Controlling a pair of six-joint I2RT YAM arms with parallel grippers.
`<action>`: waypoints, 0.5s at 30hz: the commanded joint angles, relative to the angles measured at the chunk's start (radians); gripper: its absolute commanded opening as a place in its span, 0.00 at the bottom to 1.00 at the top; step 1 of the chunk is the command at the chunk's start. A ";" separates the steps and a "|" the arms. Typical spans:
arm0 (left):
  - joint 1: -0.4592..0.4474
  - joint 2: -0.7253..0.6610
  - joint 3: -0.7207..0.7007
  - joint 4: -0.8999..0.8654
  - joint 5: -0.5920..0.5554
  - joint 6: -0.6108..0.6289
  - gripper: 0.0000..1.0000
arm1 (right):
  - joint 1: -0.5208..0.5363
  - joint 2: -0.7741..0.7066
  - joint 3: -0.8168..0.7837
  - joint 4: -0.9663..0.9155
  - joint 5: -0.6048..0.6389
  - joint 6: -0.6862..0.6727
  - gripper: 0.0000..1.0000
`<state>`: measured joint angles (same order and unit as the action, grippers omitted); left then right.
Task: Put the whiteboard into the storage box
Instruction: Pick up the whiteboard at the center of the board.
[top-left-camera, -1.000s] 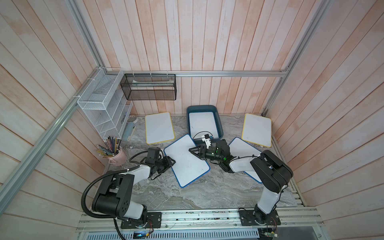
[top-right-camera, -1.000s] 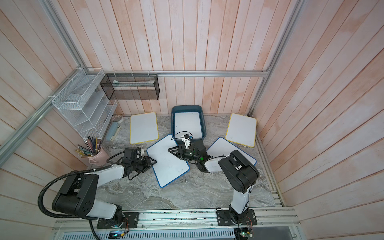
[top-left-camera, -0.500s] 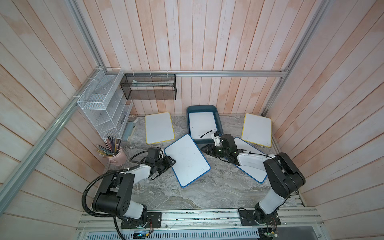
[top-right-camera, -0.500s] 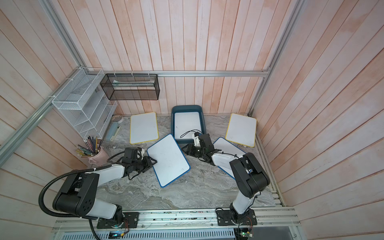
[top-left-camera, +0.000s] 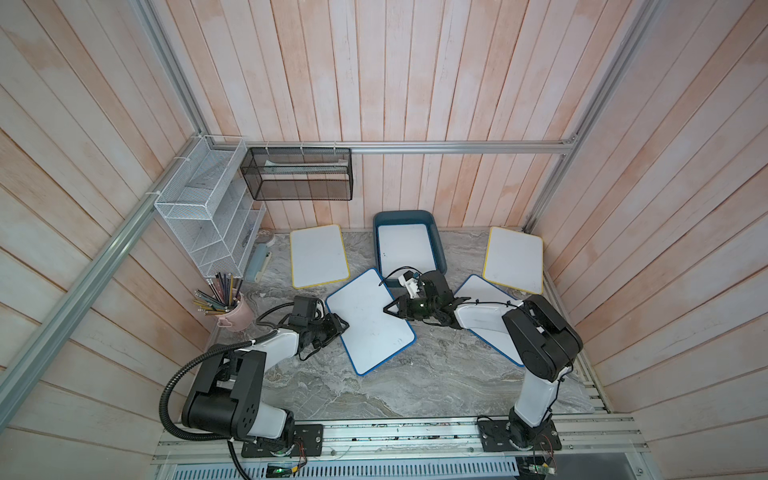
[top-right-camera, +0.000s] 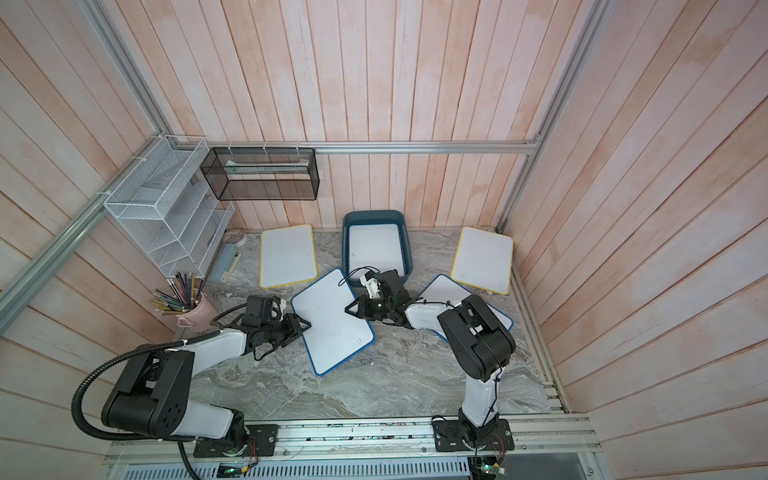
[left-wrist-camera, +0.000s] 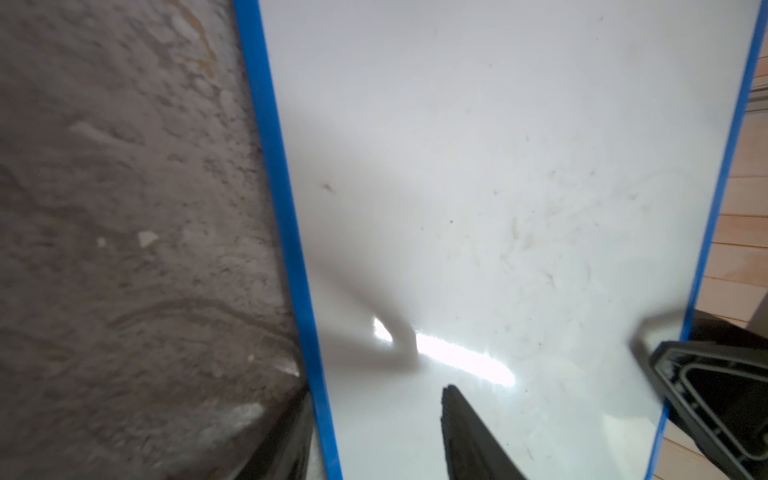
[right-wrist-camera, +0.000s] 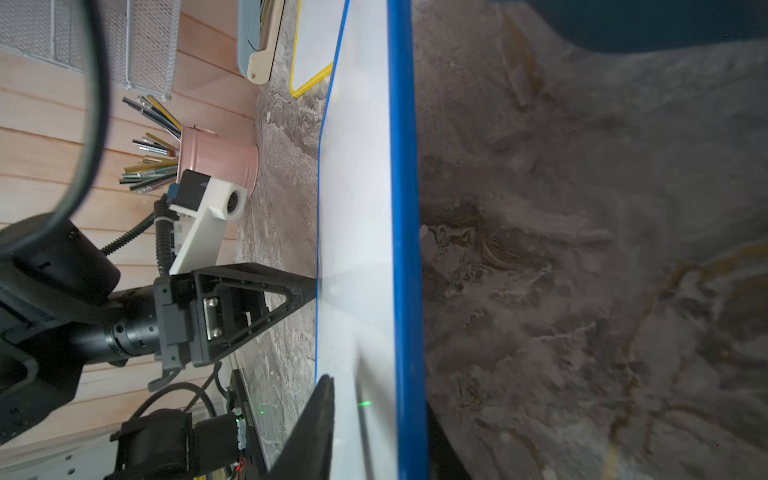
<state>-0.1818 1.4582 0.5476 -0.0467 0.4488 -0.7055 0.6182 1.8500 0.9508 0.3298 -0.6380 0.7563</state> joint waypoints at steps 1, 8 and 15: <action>0.011 0.027 -0.038 -0.129 -0.059 0.026 0.53 | 0.005 0.014 -0.010 0.073 -0.052 0.025 0.16; 0.020 0.007 -0.039 -0.136 -0.065 0.029 0.53 | 0.005 -0.001 -0.015 0.074 -0.049 0.029 0.00; 0.024 -0.031 -0.054 -0.121 -0.067 0.015 0.53 | 0.005 -0.012 -0.011 0.078 -0.053 0.035 0.00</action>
<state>-0.1642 1.4284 0.5343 -0.0700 0.4358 -0.6998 0.6201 1.8439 0.9470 0.4118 -0.7063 0.8234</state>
